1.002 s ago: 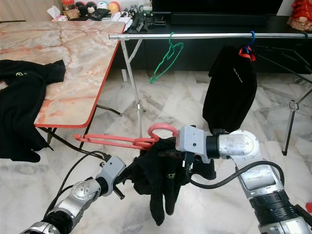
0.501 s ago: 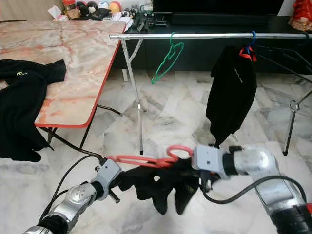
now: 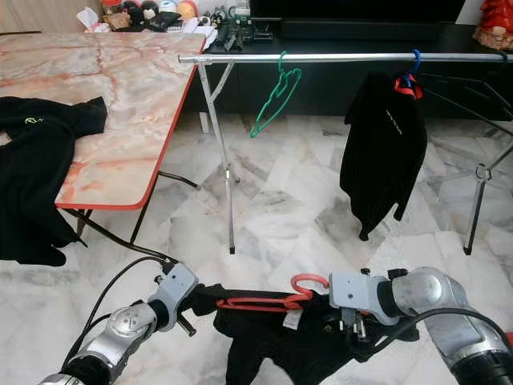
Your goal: Hang hanger
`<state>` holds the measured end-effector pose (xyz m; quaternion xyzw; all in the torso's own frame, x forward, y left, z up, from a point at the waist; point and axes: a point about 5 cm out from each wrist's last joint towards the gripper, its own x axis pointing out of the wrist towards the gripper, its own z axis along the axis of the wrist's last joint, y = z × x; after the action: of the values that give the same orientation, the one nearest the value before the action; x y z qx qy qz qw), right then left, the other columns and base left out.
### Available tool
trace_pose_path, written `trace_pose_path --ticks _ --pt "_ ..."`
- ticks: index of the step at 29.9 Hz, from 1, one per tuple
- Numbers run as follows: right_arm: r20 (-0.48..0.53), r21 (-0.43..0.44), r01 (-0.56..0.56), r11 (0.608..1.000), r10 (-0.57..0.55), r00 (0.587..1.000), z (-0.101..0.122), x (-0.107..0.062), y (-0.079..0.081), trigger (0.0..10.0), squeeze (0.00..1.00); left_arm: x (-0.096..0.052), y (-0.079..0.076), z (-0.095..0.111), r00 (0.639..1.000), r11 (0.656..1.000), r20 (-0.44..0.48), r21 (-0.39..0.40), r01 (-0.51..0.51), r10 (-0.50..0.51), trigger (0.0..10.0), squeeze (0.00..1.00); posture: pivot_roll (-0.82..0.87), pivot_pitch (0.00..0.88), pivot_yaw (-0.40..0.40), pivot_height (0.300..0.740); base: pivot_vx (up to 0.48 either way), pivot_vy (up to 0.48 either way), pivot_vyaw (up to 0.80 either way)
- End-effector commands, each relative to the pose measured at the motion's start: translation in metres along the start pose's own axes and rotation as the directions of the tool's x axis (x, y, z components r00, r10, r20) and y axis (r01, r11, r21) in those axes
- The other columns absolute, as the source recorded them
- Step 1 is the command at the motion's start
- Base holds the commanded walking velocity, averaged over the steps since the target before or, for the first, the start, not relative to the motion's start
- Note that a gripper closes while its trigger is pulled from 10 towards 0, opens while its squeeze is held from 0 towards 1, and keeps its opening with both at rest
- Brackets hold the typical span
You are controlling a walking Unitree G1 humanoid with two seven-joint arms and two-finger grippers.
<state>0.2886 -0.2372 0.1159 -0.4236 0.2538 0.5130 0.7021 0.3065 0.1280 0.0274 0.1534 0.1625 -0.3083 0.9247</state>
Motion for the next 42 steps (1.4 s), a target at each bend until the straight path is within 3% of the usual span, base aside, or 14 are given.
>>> trace_pose_path --ticks 1,7,13,15,16,17,21,24,28,29,30,34,38,42 --pt "-0.047 -0.02 0.04 0.999 -0.041 0.998 -0.005 -0.008 -0.006 0.0 0.0 -0.006 0.003 -0.01 0.999 1.0 -0.038 0.007 -0.002 0.002 0.0 0.0 -0.01 0.197 0.024 0.74 0.0 0.0 0.0" --pt "-0.094 -0.061 0.151 0.987 -0.156 0.983 -0.009 -0.004 -0.017 0.0 0.0 -0.008 0.002 -0.013 0.996 0.996 -0.068 0.062 0.059 -0.055 0.0 0.0 -0.01 0.198 0.023 0.74 0.0 0.0 0.0" --pt "-0.106 -0.077 0.146 0.986 -0.153 0.982 -0.009 0.003 -0.015 0.0 0.0 -0.011 0.009 -0.007 0.994 0.991 -0.068 0.09 0.096 -0.09 0.0 0.0 -0.01 0.199 0.022 0.74 0.0 0.0 0.0" --pt "-0.115 -0.094 0.139 0.986 -0.149 0.982 -0.01 0.01 -0.011 0.0 0.0 -0.009 0.011 0.001 0.992 0.991 -0.043 0.06 0.122 -0.119 0.0 0.0 -0.01 0.199 0.013 0.74 0.0 0.0 0.0" --pt "-0.146 -0.107 0.127 0.986 -0.142 0.979 -0.014 0.017 -0.005 0.0 0.0 -0.007 0.014 0.017 0.987 0.987 0.02 0.002 0.162 -0.162 0.0 0.0 -0.01 0.2 0.011 0.74 0.0 0.0 0.0" --pt "-0.148 -0.102 0.124 0.987 -0.139 0.979 -0.015 0.021 -0.001 0.0 0.0 -0.006 0.016 0.025 0.984 0.984 0.045 -0.006 0.176 -0.175 0.0 0.0 0.0 0.2 0.009 0.74 0.0 0.0 0.0" --pt "-0.11 -0.068 0.17 0.983 -0.177 0.978 -0.012 0.034 0.004 0.0 0.0 -0.008 0.016 0.046 0.953 0.957 0.088 0.008 0.291 -0.291 0.0 0.0 0.0 0.201 0.01 0.74 0.0 0.0 0.0" --pt "-0.082 -0.023 0.215 0.976 -0.216 0.973 -0.009 0.047 0.009 0.0 0.0 -0.015 0.008 0.063 0.899 0.905 0.101 0.064 0.421 -0.426 0.0 0.0 0.0 0.201 0.011 0.74 0.0 0.0 0.0" --pt "-0.065 0.02 0.248 0.968 -0.247 0.967 -0.008 0.049 0.008 0.0 0.0 -0.019 0.004 0.069 0.873 0.88 0.107 0.072 0.47 -0.476 0.0 0.0 0.0 0.2 0.01 0.74 0.0 0.0 0.0" --pt "-0.051 0.063 0.296 0.953 -0.293 0.955 -0.006 0.051 0.005 0.0 0.0 -0.025 -0.002 0.073 0.838 0.844 0.099 0.088 0.529 -0.536 0.0 0.0 0.0 0.2 0.01 0.74 0.0 0.0 0.0" --pt "-0.048 0.074 0.313 0.947 -0.31 0.95 -0.005 0.053 0.003 0.0 0.0 -0.028 -0.004 0.075 0.825 0.831 0.097 0.091 0.549 -0.556 0.0 0.0 0.0 0.201 0.01 0.74 0.0 0.0 0.0" --pt "-0.034 0.119 0.369 0.922 -0.368 0.929 -0.002 0.056 -0.002 0.0 0.0 -0.036 -0.009 0.078 0.797 0.8 0.083 0.096 0.592 -0.599 0.0 0.0 0.01 0.2 0.009 0.74 0.0 0.0 0.0" --pt "0.046 0.238 0.425 0.874 -0.447 0.893 0.012 0.06 -0.011 0.0 0.0 -0.042 -0.013 0.079 0.779 0.78 0.055 0.104 0.617 -0.624 0.0 0.0 0.02 0.198 0.013 0.74 0.0 0.0 0.0" --pt "0.099 0.273 0.404 0.873 -0.444 0.891 0.022 0.066 -0.01 0.0 0.0 -0.043 -0.017 0.078 0.776 0.773 0.027 0.114 0.624 -0.63 0.0 0.0 0.02 0.199 0.015 0.74 0.0 0.0 0.0"
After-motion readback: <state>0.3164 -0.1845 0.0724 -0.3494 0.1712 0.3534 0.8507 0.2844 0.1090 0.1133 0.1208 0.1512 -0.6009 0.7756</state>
